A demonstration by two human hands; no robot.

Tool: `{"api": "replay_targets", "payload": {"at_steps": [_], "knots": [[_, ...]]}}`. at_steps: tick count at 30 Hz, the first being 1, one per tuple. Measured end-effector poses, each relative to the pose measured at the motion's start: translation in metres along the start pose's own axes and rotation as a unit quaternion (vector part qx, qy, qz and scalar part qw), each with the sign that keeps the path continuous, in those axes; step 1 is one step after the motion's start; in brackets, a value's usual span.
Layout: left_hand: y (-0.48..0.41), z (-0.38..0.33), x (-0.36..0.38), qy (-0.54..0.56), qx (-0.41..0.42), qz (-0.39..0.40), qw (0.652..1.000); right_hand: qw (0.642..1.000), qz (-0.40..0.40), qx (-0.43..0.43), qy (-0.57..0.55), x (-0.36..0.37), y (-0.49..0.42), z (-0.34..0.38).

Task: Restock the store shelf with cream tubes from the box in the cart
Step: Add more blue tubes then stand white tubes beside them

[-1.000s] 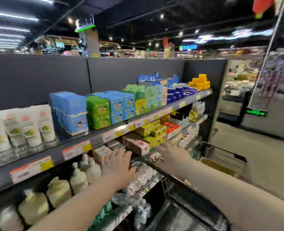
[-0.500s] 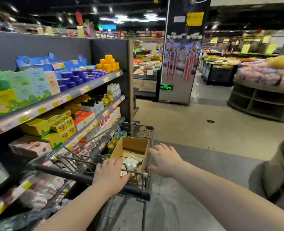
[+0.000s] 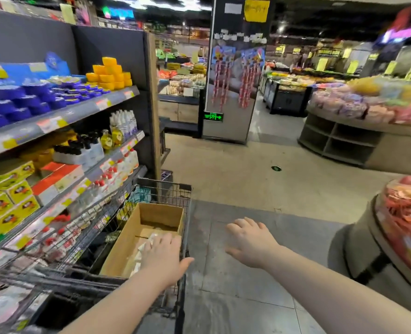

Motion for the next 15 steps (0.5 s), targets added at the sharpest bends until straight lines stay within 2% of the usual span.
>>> {"api": "replay_targets", "payload": {"at_steps": [8, 15], "knots": [[-0.067, 0.023, 0.021, 0.024, -0.018, 0.026, 0.999, 0.999, 0.035, -0.032, 0.025, 0.004, -0.090, -0.001], [-0.098, 0.070, 0.051, 0.076, -0.147, 0.039, 0.985, 0.984, 0.066, -0.145, 0.074, 0.029, -0.189, 0.030]]}}
Point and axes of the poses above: each hand's wrist, its own y-axis away from the middle knuckle, its own x-axis out of the palm, z = x × y, the point moved 5 cm from there along -y, towards the middle knuckle, and after that the axes turned 7 degrees about x, right-handed, at the moved point
